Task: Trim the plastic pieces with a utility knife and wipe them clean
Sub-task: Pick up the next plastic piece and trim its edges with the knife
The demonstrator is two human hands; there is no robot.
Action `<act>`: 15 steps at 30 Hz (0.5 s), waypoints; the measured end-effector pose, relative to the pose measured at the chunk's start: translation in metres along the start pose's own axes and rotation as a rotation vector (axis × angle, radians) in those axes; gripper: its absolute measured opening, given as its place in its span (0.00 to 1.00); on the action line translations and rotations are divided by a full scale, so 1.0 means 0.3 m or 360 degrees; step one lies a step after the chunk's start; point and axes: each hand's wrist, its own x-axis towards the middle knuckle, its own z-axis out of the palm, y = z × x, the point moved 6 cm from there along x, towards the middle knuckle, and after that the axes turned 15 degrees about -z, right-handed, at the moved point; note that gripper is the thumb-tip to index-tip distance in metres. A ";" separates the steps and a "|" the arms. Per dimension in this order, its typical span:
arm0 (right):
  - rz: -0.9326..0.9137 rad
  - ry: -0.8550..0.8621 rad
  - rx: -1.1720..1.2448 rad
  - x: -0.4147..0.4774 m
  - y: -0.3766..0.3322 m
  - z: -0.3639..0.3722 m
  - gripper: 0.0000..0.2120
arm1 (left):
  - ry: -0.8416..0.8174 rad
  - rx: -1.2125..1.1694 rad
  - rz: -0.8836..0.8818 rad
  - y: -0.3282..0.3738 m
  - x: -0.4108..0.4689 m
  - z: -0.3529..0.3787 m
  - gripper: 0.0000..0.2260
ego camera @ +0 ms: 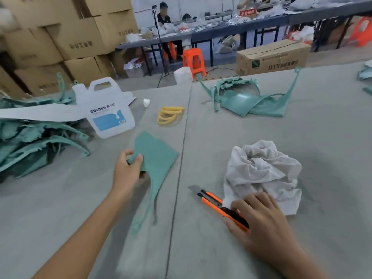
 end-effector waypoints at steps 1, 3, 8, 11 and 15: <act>0.0007 -0.0016 0.0011 0.000 -0.002 0.002 0.11 | 0.0044 0.0081 -0.0067 -0.064 -0.008 -0.038 0.07; 0.0028 -0.0053 0.0025 0.002 -0.003 0.001 0.11 | 0.0122 0.0341 -0.0106 -0.137 -0.035 -0.108 0.14; 0.0078 -0.0207 -0.0018 0.004 -0.003 0.006 0.16 | 0.0205 0.1605 0.0572 -0.059 -0.070 -0.116 0.29; 0.0085 -0.0112 -0.0036 0.008 -0.008 -0.016 0.15 | -0.0413 0.1521 0.0472 -0.095 -0.088 -0.047 0.21; 0.0115 -0.0144 0.0005 0.012 -0.011 -0.012 0.11 | -0.0284 0.1492 0.0595 -0.135 -0.112 -0.051 0.19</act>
